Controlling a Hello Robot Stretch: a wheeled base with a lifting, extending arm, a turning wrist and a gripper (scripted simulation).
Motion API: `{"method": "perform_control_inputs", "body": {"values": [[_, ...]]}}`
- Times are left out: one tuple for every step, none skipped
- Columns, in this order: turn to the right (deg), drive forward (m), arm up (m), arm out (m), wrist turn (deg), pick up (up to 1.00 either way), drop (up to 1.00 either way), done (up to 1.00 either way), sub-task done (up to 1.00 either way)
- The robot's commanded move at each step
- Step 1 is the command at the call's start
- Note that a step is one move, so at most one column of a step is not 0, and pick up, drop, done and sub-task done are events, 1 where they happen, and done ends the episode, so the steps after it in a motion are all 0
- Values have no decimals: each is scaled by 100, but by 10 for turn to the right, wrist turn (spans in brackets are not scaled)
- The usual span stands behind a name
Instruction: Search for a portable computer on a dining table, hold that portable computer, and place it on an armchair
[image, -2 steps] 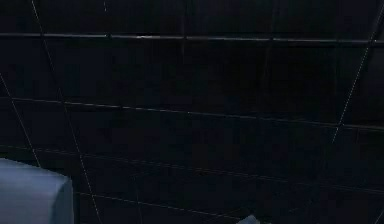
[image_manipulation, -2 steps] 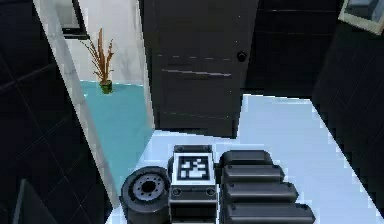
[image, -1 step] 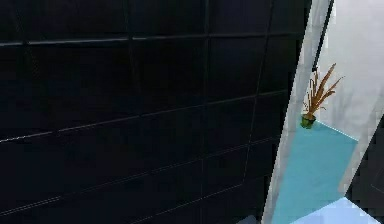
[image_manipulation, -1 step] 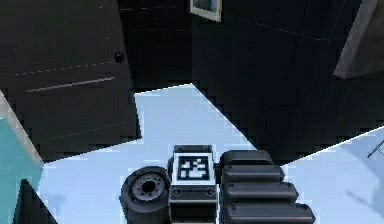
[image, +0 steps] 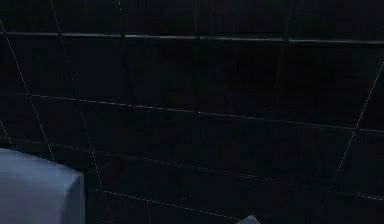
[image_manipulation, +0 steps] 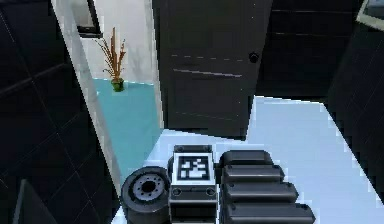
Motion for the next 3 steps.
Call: {"method": "perform_control_inputs", "body": {"values": [[420,0,0,0,0,0,0,0,0],[-450,0,0,0,0,0,0,0,0],[-270,0,0,0,0,0,0,0,0]]}}
